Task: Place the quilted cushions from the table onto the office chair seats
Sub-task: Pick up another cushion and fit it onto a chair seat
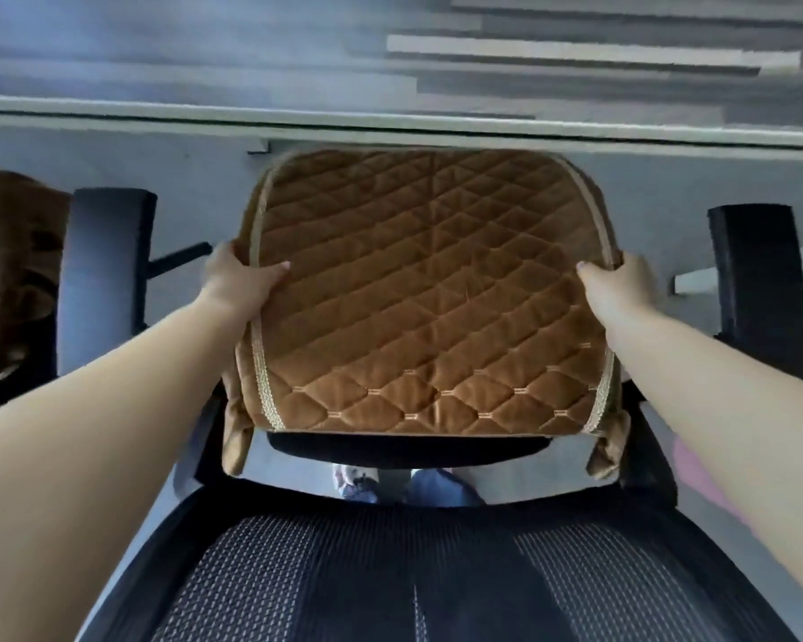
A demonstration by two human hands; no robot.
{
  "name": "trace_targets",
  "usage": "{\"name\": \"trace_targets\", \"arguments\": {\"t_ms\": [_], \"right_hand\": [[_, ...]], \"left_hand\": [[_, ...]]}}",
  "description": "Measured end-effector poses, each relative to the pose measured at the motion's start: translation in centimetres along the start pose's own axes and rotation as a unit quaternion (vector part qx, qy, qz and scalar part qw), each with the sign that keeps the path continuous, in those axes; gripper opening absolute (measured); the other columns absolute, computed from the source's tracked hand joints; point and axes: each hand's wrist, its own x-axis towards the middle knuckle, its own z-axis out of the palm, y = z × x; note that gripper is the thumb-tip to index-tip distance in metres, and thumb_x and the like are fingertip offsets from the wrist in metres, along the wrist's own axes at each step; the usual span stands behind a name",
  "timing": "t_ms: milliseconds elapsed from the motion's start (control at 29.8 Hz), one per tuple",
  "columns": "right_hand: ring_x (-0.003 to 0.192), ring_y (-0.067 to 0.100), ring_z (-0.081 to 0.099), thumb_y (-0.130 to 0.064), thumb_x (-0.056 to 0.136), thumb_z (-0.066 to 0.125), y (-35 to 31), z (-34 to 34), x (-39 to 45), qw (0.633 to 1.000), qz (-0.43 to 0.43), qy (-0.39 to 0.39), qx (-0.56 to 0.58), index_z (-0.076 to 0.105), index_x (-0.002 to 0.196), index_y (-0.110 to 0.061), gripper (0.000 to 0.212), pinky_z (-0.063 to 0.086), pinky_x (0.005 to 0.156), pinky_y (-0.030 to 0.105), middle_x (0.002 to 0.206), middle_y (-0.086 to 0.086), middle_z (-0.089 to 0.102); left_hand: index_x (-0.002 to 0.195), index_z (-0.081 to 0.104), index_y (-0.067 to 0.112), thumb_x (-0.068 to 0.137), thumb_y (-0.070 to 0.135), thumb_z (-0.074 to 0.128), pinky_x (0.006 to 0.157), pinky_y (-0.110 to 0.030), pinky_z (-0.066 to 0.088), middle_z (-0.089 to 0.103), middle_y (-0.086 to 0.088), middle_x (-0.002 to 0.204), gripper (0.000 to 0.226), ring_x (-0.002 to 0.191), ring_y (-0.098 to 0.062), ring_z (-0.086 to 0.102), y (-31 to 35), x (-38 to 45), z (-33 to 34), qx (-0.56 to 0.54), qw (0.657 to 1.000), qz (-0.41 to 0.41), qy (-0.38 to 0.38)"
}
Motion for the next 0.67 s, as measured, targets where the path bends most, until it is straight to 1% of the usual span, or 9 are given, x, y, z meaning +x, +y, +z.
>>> {"name": "trace_targets", "arguments": {"t_ms": [67, 134, 168, 235, 336, 470, 571, 638, 672], "right_hand": [[0.109, 0.034, 0.058, -0.028, 0.087, 0.057, 2.2, 1.4, 0.1, 1.0, 0.02, 0.003, 0.012, 0.049, 0.127, -0.008, 0.046, 0.04, 0.078, 0.03, 0.121, 0.012, 0.059], [0.105, 0.034, 0.058, -0.023, 0.087, 0.057, 4.1, 2.1, -1.0, 0.999, 0.047, -0.004, 0.018, 0.043, 0.128, -0.009, 0.046, 0.041, 0.077, 0.031, 0.113, 0.011, 0.057], [0.103, 0.034, 0.058, -0.021, 0.087, 0.056, 5.2, 3.3, -0.8, 0.998, 0.059, -0.015, 0.015, 0.041, 0.128, -0.01, 0.045, 0.042, 0.078, 0.033, 0.108, 0.009, 0.056], [0.101, 0.034, 0.059, -0.02, 0.087, 0.056, 6.3, 3.7, -1.8, 0.997, 0.073, -0.027, 0.012, 0.04, 0.128, -0.012, 0.045, 0.047, 0.083, 0.038, 0.105, 0.006, 0.055], [0.102, 0.037, 0.059, -0.022, 0.088, 0.056, 7.6, 4.2, -1.9, 0.997, 0.061, -0.035, -0.01, 0.039, 0.128, -0.011, 0.045, 0.048, 0.087, 0.042, 0.114, 0.012, 0.059], [0.106, 0.038, 0.058, -0.023, 0.092, 0.053, 8.4, 4.4, -1.7, 0.997, 0.049, -0.036, -0.048, 0.033, 0.133, -0.009, 0.048, 0.043, 0.083, 0.037, 0.122, 0.014, 0.058], [0.108, 0.038, 0.057, -0.022, 0.093, 0.053, 8.5, 4.3, -1.4, 0.997, 0.051, -0.04, -0.05, 0.033, 0.135, -0.007, 0.049, 0.04, 0.079, 0.032, 0.125, 0.014, 0.057], [0.11, 0.038, 0.056, -0.023, 0.091, 0.057, 8.6, 4.3, -1.3, 0.995, 0.059, -0.041, -0.065, 0.038, 0.133, -0.007, 0.049, 0.042, 0.08, 0.033, 0.125, 0.015, 0.055], [0.113, 0.039, 0.054, -0.025, 0.088, 0.06, 8.5, 4.2, -1.3, 0.995, 0.051, -0.029, -0.083, 0.042, 0.132, -0.007, 0.05, 0.045, 0.084, 0.036, 0.127, 0.017, 0.053]], "left_hand": [[0.142, 0.038, 0.014, 0.079, 0.034, 0.074, 0.1, -0.039, 0.042, 0.052, -0.01, 0.138, 0.075, 0.124, -0.031, 0.05, -2.1, 0.3, 1.4, 0.017, 1.0, -0.021, 0.004], [0.142, 0.034, 0.012, 0.079, 0.03, 0.075, 0.098, -0.039, 0.041, 0.049, -0.012, 0.138, 0.077, 0.125, -0.031, 0.049, -4.0, -0.3, 2.2, 0.038, 0.998, -0.042, -0.002], [0.143, 0.033, 0.011, 0.08, 0.028, 0.075, 0.098, -0.039, 0.041, 0.048, -0.013, 0.139, 0.078, 0.125, -0.032, 0.048, -5.4, 0.0, 3.0, 0.045, 0.997, -0.061, -0.003], [0.144, 0.03, 0.009, 0.081, 0.026, 0.075, 0.099, -0.041, 0.041, 0.046, -0.015, 0.14, 0.079, 0.126, -0.034, 0.047, -6.8, -0.4, 3.3, 0.057, 0.996, -0.067, -0.013], [0.145, 0.027, 0.008, 0.082, 0.023, 0.074, 0.101, -0.042, 0.04, 0.044, -0.017, 0.142, 0.08, 0.127, -0.035, 0.045, -8.0, -0.2, 3.5, 0.059, 0.996, -0.067, -0.012], [0.143, 0.028, 0.007, 0.08, 0.02, 0.076, 0.101, -0.044, 0.041, 0.046, -0.017, 0.14, 0.08, 0.125, -0.036, 0.047, -9.3, -0.1, 4.1, 0.052, 0.996, -0.066, -0.01], [0.145, 0.026, 0.011, 0.079, 0.025, 0.076, 0.102, -0.051, 0.042, 0.044, -0.015, 0.142, 0.084, 0.126, -0.037, 0.047, -9.9, -0.3, 4.4, 0.05, 0.995, -0.086, -0.017], [0.147, 0.025, 0.014, 0.078, 0.027, 0.075, 0.106, -0.053, 0.037, 0.038, -0.017, 0.145, 0.086, 0.13, -0.038, 0.04, -9.7, -0.4, 4.6, 0.074, 0.994, -0.075, -0.011], [0.149, 0.023, 0.016, 0.078, 0.027, 0.075, 0.11, -0.052, 0.032, 0.033, -0.018, 0.147, 0.089, 0.134, -0.039, 0.033, -9.2, -0.5, 4.8, 0.097, 0.994, -0.052, 0.0]]}}
